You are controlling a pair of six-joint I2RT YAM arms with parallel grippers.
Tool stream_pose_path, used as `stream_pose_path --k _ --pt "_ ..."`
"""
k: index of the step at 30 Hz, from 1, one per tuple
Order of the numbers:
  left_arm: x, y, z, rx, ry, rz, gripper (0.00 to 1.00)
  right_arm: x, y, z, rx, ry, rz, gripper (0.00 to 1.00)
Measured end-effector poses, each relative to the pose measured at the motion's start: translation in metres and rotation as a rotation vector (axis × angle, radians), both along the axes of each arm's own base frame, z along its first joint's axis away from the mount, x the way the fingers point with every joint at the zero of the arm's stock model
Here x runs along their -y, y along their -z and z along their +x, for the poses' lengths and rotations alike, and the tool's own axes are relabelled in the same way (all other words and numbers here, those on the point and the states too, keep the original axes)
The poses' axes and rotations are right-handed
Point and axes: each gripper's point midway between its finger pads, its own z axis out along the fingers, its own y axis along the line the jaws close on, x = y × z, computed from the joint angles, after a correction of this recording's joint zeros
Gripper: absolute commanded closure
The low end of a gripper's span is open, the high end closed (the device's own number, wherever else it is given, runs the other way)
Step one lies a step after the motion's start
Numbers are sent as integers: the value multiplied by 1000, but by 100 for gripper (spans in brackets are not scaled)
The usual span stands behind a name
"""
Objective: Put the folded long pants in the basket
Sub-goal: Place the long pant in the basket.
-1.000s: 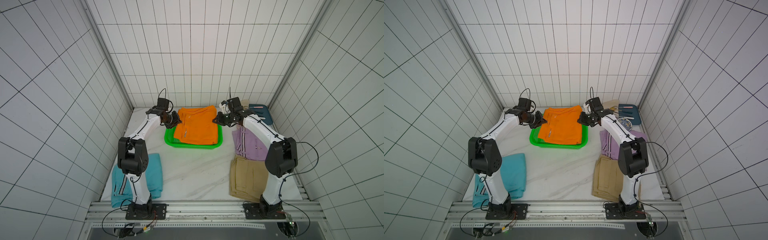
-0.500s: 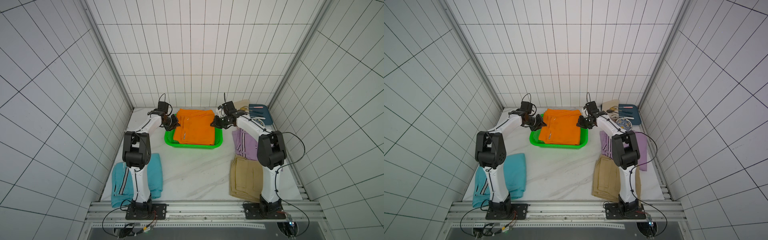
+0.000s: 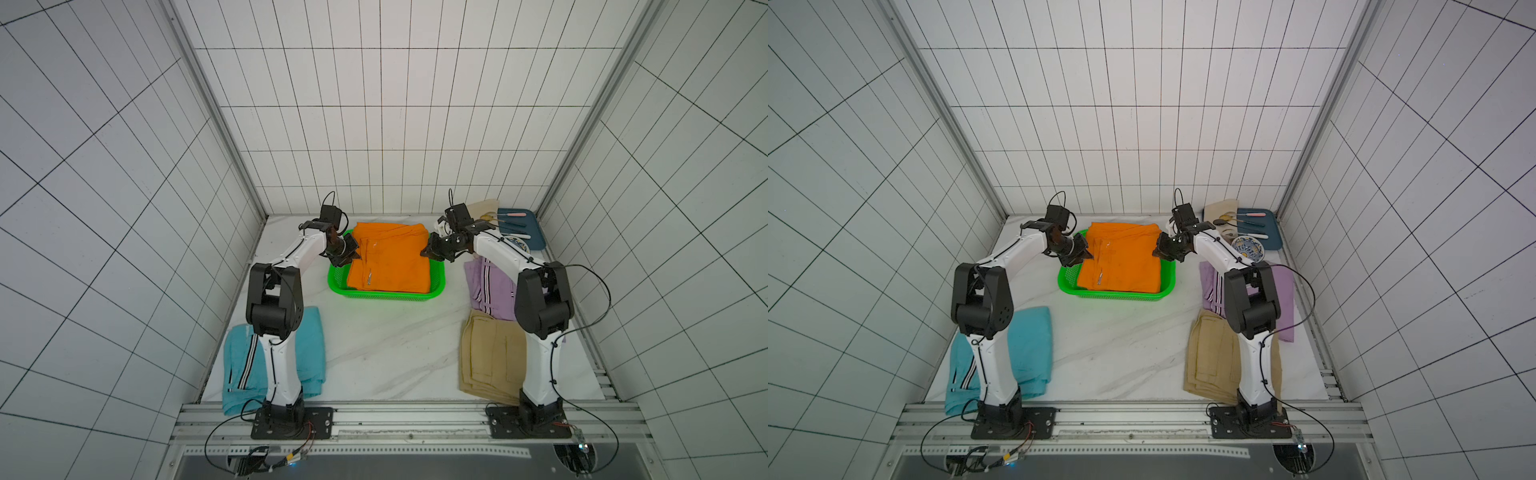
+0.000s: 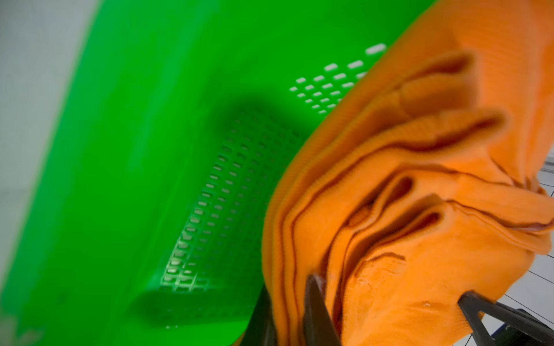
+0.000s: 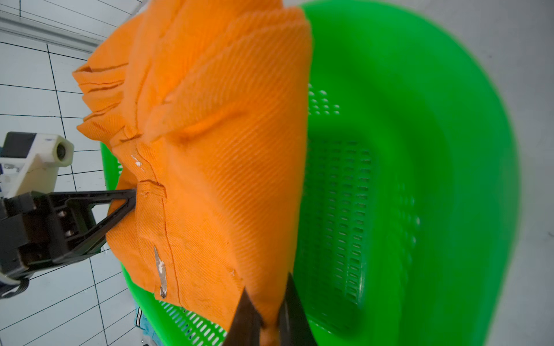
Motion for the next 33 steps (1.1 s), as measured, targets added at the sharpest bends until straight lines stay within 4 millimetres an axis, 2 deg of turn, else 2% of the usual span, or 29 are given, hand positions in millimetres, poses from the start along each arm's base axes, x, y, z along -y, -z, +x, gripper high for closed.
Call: stream_pose_path --k 5,8,12,16,24,26,33 --pt "5 -53 -16 52 11 49 100 3 -22 -19 -39 -3 -47 100" --pt "-3 -64 -27 36 -2 77 100 0 -31 -29 -43 -16 -58 100" --pt "-9 -47 -41 -58 -4 100 100 -4 -23 -42 -80 -32 -83 100" --pt "-12 -24 -44 -130 1 114 100 -8 -9 -50 -98 -44 -127 100" --pt "-12 40 -32 -228 31 108 100 2 65 -46 -176 -47 -293 100" --pt "-12 42 -23 -195 32 101 100 2 61 -41 -152 -51 -301 100" --pt "-7 50 -4 -85 42 49 100 7 66 -19 -70 -72 -351 100"
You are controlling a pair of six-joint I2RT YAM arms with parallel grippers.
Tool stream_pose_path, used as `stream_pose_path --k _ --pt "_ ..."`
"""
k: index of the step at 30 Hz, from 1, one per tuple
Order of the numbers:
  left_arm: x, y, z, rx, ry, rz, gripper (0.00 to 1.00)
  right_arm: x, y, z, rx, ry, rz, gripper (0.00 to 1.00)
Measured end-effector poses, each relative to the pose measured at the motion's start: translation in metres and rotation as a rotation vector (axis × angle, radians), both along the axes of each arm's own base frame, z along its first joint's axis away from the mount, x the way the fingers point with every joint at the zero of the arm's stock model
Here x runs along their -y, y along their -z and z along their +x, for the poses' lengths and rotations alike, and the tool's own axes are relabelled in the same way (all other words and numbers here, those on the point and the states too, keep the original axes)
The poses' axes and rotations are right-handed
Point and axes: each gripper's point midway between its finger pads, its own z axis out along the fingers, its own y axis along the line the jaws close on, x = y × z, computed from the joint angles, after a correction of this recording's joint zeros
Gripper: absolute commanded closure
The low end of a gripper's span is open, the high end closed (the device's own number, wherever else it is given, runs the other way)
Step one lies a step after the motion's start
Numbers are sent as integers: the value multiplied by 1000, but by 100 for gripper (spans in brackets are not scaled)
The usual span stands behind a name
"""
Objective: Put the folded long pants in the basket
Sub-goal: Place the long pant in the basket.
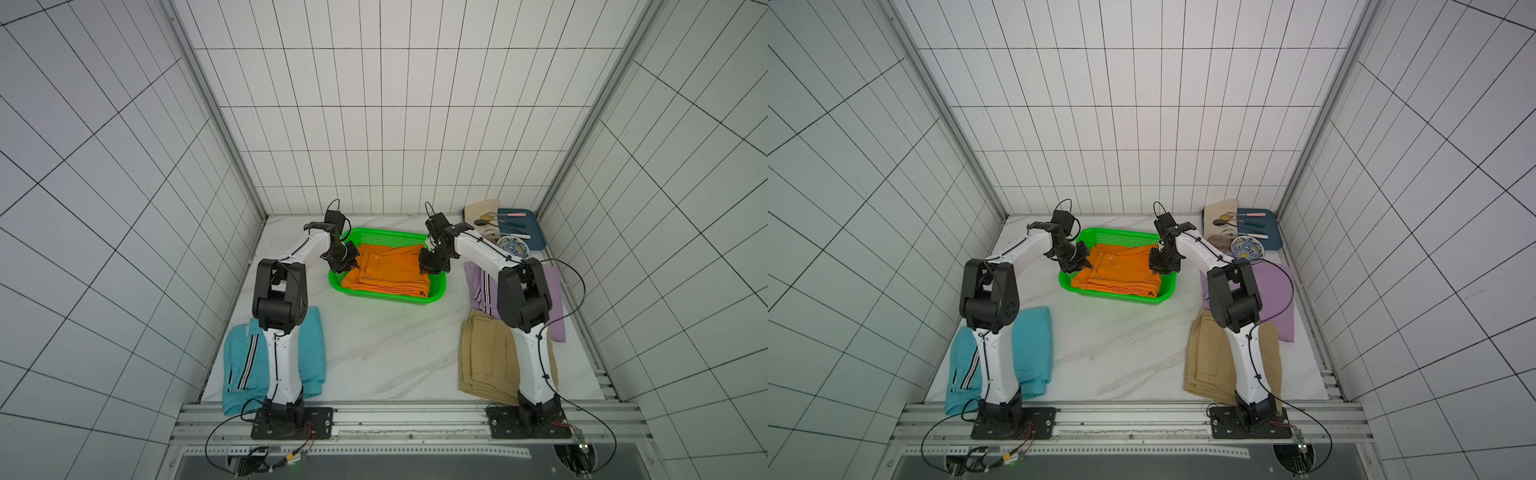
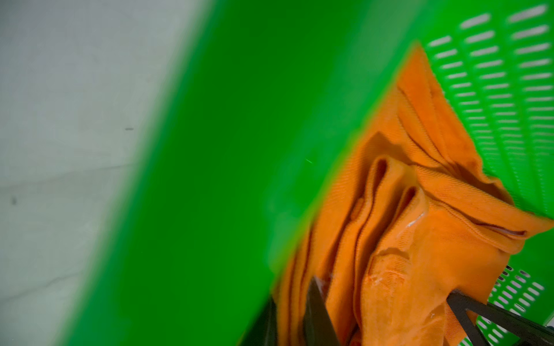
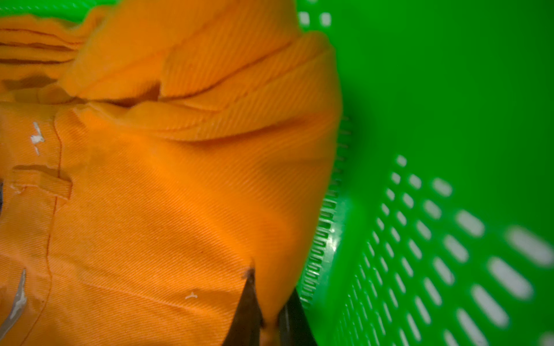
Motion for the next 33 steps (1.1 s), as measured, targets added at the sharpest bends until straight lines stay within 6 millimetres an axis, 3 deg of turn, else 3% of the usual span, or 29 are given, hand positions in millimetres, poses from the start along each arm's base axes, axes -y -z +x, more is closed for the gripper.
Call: stream_pose_path --k 8,15,18,22,27,30,33 --pt "7 -14 -2 139 19 -57 100 8 -5 19 119 -42 -8 100" --pt "8 -37 2 263 28 -75 100 10 -44 26 273 -73 28 100" --pt "9 -40 8 297 35 -76 100 11 -52 27 334 -72 51 100" --pt "8 -37 12 304 40 -66 100 11 -47 31 344 -71 52 100" --pt "7 -14 18 273 47 -46 100 11 -23 37 330 -75 27 100" --pt "8 -16 26 298 62 -28 100 13 -12 42 337 -77 1 100" --pt "10 -16 34 318 78 -19 100 14 -13 48 368 -80 -17 100"
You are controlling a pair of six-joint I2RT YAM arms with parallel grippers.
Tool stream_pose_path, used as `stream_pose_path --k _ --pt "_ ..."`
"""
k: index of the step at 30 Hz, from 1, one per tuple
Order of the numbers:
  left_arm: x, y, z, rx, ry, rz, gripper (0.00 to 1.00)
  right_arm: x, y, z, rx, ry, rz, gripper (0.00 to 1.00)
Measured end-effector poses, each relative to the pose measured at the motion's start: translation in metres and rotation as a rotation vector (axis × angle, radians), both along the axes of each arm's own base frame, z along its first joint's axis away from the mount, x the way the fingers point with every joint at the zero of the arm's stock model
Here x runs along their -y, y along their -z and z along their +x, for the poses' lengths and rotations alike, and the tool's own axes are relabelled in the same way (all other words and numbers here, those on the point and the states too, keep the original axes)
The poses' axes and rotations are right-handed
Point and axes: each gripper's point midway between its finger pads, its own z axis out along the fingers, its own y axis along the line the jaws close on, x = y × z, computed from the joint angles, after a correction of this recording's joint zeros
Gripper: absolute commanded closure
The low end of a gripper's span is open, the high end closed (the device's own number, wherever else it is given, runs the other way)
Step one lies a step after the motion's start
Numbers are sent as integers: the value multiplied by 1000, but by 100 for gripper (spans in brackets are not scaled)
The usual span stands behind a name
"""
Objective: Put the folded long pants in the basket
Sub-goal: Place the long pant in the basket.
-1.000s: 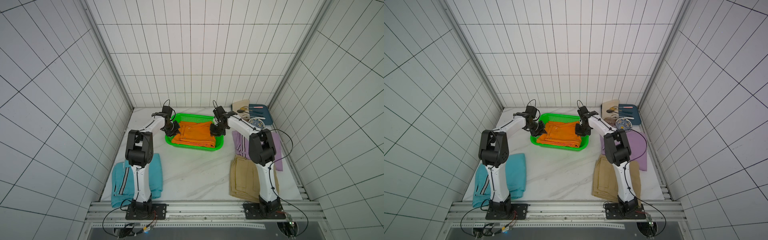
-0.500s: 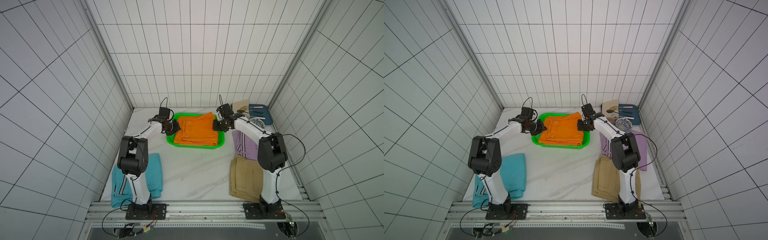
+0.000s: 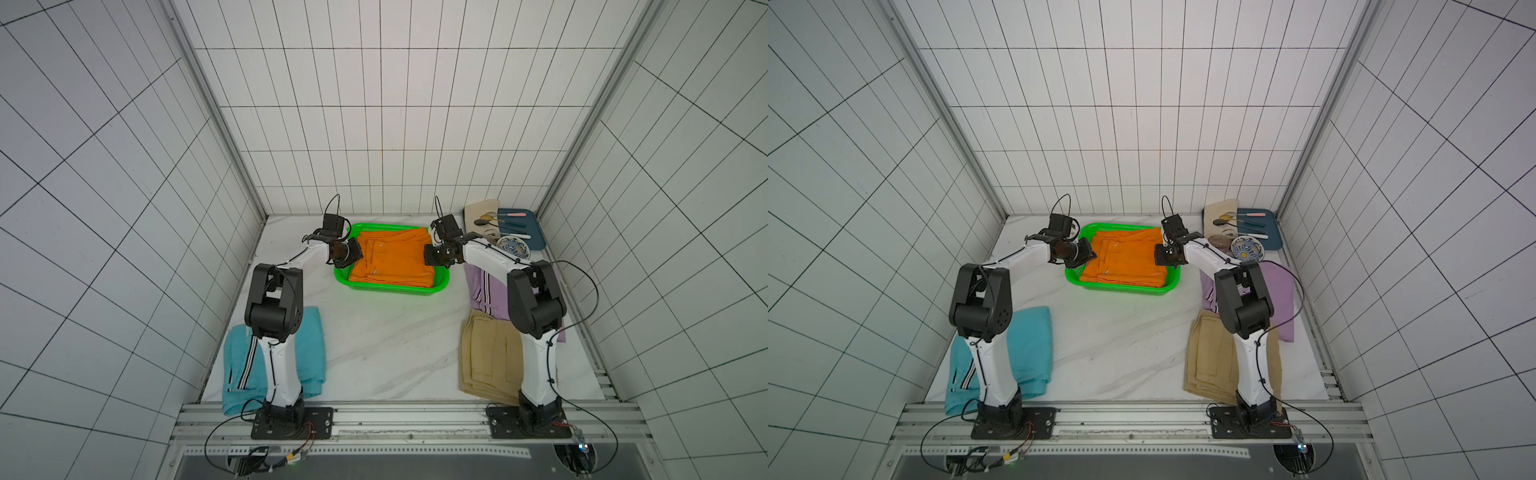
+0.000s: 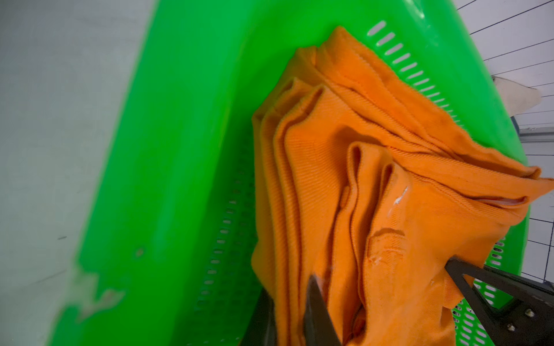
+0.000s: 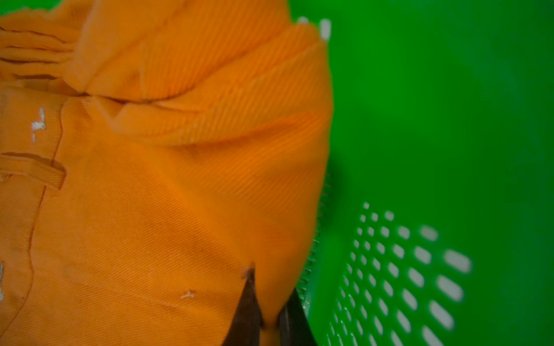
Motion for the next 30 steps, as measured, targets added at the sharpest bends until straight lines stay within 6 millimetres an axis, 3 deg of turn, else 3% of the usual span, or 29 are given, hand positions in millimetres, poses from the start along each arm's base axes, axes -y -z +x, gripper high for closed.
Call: stream_pose_path --k 4,5,6,8,10,12,13,14,18,22,25,28,30 --pt "2 -1 7 15 9 3 98 1 1 6 24 2 -12 100" --pt "2 -1 7 16 9 4 75 0 2 6 23 1 -11 92" --pt "1 -1 7 15 7 7 54 0 4 6 21 -1 -10 78" --pt "-3 0 7 13 -7 32 28 -2 5 6 15 4 1 62" --pt "3 -13 10 44 4 25 17 -4 0 6 18 10 21 56" --pt "5 -30 9 73 -13 42 17 -4 -13 6 30 27 44 55" --pt "2 -36 7 74 -30 59 18 0 -19 5 40 40 43 55" --pt "-2 -41 4 74 -48 77 25 8 -28 2 46 61 36 56" --pt "-17 -60 -11 69 -130 180 100 27 -72 1 113 123 40 67" --pt "-9 -70 -22 66 -125 203 100 21 -97 12 156 136 52 73" --pt "5 -64 -27 29 -91 172 100 13 -89 25 150 127 40 76" --pt "10 -50 -22 -3 -76 159 100 2 -57 40 114 106 10 78" --pt "10 -31 -21 -45 -70 159 100 -1 -22 42 60 97 -26 79"
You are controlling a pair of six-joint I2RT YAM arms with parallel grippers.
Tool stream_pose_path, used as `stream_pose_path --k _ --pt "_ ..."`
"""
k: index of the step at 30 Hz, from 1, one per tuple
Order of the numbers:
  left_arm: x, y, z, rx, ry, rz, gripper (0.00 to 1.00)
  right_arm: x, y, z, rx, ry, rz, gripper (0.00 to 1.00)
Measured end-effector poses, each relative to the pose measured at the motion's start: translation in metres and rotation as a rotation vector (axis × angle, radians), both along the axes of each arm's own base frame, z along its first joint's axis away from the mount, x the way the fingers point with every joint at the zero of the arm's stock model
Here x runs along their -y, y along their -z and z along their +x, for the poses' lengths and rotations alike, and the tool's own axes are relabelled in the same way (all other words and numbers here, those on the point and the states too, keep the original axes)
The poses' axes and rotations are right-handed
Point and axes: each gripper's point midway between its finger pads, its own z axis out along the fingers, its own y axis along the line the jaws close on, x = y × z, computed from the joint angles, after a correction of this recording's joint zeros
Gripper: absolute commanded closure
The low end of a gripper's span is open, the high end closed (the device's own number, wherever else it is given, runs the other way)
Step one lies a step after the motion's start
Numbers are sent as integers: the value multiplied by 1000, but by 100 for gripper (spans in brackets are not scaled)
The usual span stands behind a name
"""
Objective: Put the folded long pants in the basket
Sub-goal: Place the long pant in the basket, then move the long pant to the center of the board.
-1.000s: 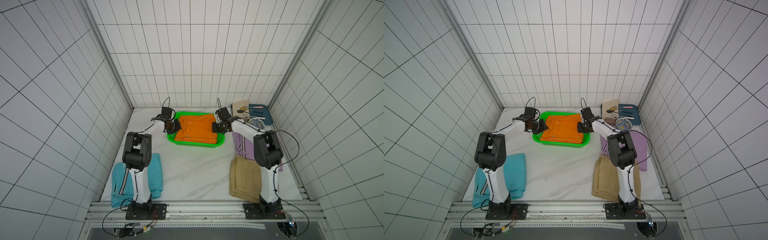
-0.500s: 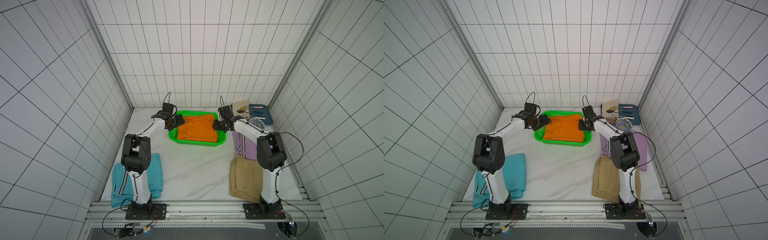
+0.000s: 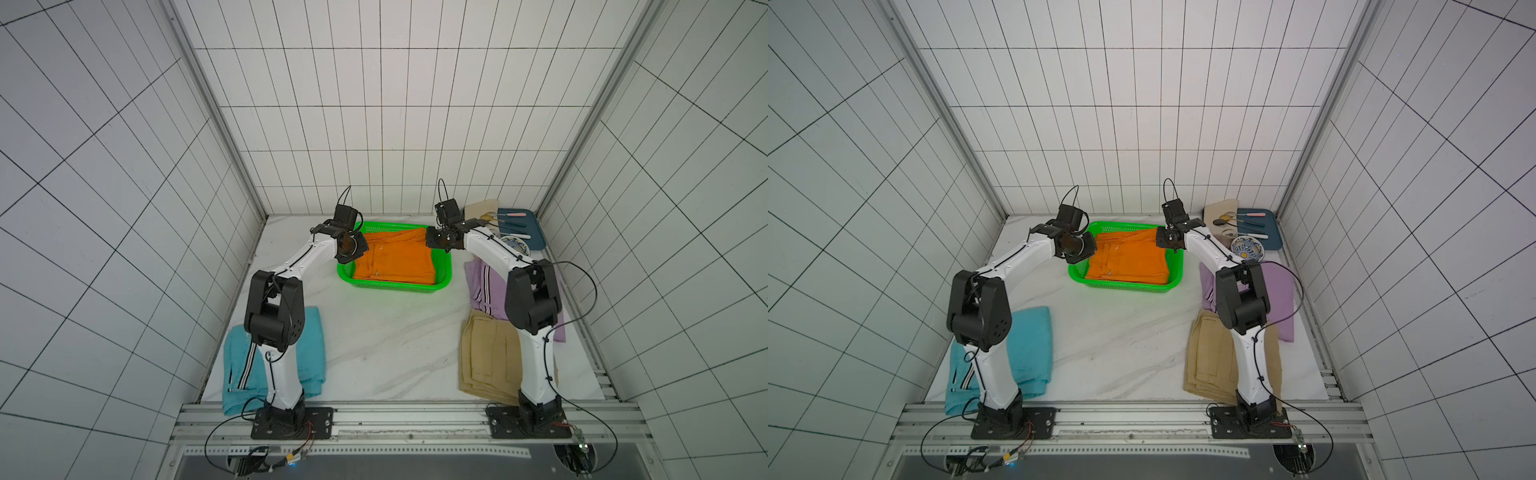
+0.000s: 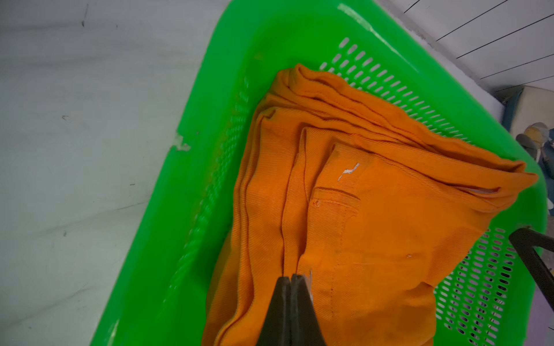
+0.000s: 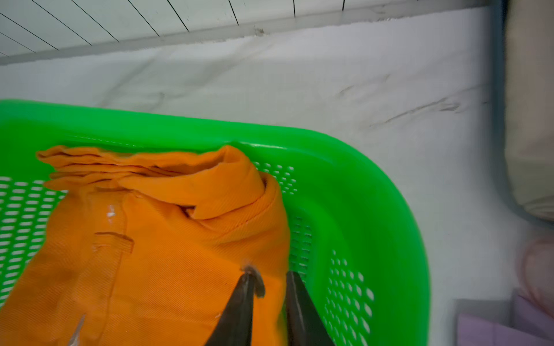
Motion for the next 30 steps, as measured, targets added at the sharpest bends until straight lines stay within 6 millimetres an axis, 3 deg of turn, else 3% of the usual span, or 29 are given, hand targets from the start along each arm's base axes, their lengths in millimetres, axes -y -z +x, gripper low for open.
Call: stream_pose_path --k 2,6,8,11,13,14,15,16,18,19,21,22,23,25,26,27,28,30 --pt "0 17 2 -39 3 -9 100 1 30 1 -49 0 -34 80" --pt "-5 43 3 -108 -4 -18 100 -1 27 9 -44 5 -64 79" --pt "-9 42 1 -116 -13 -28 100 0 29 8 -53 6 -84 74" --pt "-12 24 -2 -83 -21 -40 98 0 30 3 -58 3 -117 55" --pt "-14 1 -9 -45 -26 -53 48 -2 24 0 -48 0 -135 48" --pt "-15 -10 -12 -26 -26 -58 28 -3 16 -3 -35 0 -146 44" --pt "-14 -36 -17 39 -17 -71 12 -5 6 -7 -15 -7 -157 40" --pt "-14 -54 -24 81 -16 -81 3 -7 -3 -12 2 -15 -167 35" --pt "-17 -104 -47 208 -18 -100 3 -15 -45 -29 79 -40 -159 30" --pt "-21 -139 -64 296 -22 -116 3 -24 -74 -45 126 -63 -141 28" --pt "-34 -190 -94 456 -54 -136 3 -43 -131 -81 238 -120 -69 25" --pt "-44 -212 -110 526 -83 -143 3 -58 -165 -110 310 -167 3 23" --pt "-60 -231 -126 589 -131 -142 3 -68 -187 -133 356 -205 59 22" --pt "-83 -249 -146 653 -207 -133 3 -90 -218 -185 410 -301 178 20" --pt "-108 -260 -165 697 -286 -104 3 -103 -225 -213 431 -345 259 20" --pt "-124 -262 -178 708 -340 -77 3 -115 -218 -238 415 -388 322 20" --pt "-138 -264 -192 720 -390 -47 3 -127 -195 -270 354 -440 359 20" --pt "-151 -266 -210 733 -434 -15 3 -149 -163 -305 275 -503 405 20"
